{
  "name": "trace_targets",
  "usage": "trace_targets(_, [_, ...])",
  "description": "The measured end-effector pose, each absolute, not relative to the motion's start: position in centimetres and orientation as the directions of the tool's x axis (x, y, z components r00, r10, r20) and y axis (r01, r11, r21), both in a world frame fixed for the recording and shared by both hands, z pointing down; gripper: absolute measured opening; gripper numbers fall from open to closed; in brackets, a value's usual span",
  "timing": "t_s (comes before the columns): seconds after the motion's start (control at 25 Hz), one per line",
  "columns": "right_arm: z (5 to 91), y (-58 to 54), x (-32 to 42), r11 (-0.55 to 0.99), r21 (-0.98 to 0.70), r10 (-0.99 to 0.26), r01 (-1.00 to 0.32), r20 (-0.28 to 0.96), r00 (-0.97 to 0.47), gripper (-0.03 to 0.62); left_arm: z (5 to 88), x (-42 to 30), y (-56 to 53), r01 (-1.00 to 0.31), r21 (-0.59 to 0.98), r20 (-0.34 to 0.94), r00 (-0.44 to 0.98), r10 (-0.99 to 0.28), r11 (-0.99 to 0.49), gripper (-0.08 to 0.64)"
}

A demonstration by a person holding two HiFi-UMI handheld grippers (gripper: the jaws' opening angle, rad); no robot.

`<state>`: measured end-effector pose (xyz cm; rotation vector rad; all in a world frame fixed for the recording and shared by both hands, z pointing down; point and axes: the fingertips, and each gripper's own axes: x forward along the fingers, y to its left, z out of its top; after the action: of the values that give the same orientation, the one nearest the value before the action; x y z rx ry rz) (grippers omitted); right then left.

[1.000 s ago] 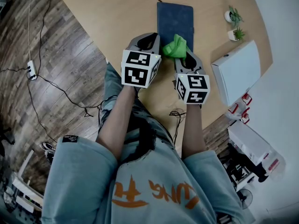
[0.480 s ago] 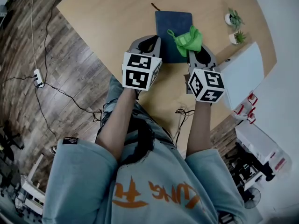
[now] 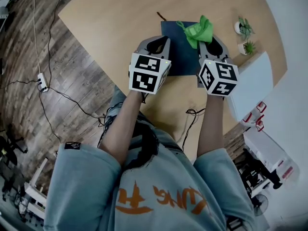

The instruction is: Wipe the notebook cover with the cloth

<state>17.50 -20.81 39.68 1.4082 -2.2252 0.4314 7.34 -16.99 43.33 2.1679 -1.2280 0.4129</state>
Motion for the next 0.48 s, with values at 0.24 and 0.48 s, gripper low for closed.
trace_targets(0.24, [40.5, -24.3, 17.6, 0.436, 0.004, -0.756, -0.9, 0.544, -0.364, 0.066, 43.9, 7.6, -18.4, -0.85, 0.349, 0.547, 0.527, -0.65, -0.395, 0.015])
trace_targets(0.48, [42.2, -26.7, 17.3, 0.452, 0.024, -0.742, -0.892, 0.565, -0.361, 0.066, 44.5, 7.4, -19.6, -0.849, 0.352, 0.556, 0.529, -0.642, -0.395, 0.015])
